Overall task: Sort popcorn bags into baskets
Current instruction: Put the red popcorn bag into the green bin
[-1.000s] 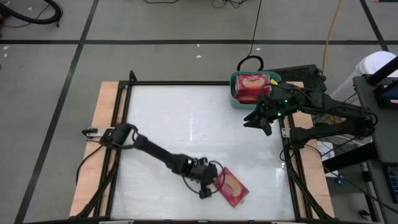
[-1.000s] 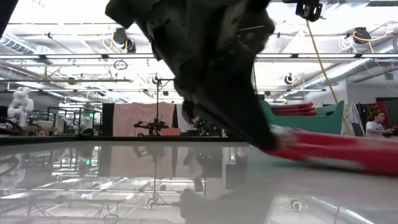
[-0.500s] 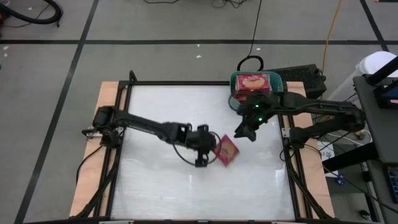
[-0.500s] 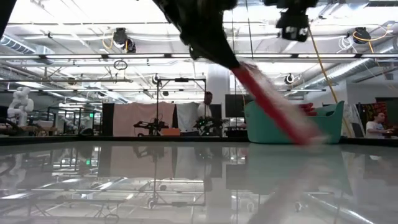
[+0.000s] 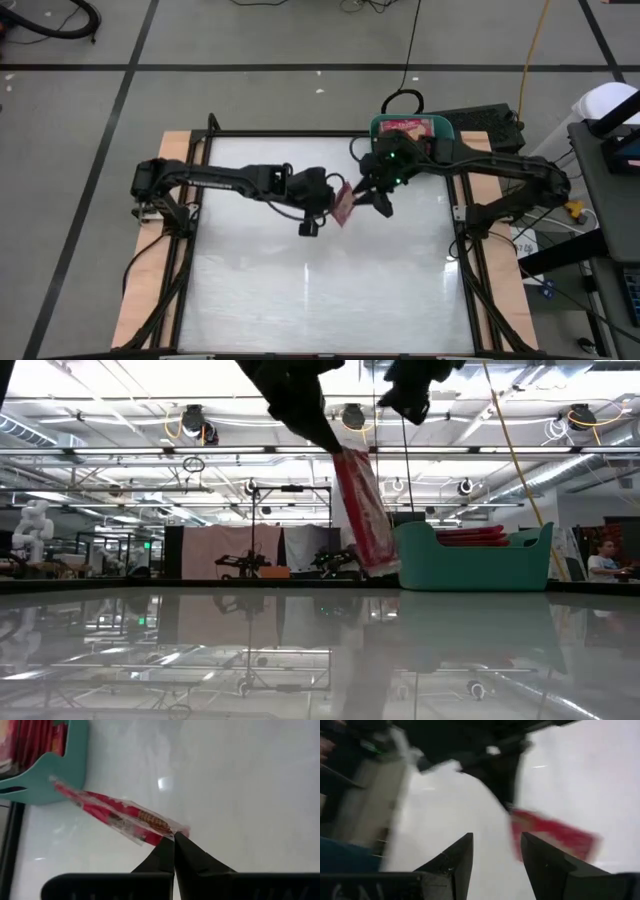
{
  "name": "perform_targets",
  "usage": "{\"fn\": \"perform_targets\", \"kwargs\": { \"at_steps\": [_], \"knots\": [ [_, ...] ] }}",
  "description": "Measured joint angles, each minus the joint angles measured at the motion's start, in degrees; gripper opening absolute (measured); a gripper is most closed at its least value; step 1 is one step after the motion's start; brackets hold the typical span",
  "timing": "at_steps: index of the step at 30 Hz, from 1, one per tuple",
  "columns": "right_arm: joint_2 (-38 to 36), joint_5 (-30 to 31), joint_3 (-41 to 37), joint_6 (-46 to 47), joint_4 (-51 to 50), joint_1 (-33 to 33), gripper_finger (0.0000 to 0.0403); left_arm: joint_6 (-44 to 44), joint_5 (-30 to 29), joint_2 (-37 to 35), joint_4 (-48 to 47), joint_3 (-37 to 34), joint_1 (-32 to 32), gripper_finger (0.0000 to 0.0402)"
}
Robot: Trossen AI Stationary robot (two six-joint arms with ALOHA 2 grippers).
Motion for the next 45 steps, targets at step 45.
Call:
{"fn": "perform_targets", "kwargs": {
  "at_steps": [45],
  "knots": [
    [17.5,-7.5,0.3,-35.4,-1.4,-7.6,0.0098,16.4,1.9,0.0,-1.2,0.0,4.8,0.001]
  ]
}}
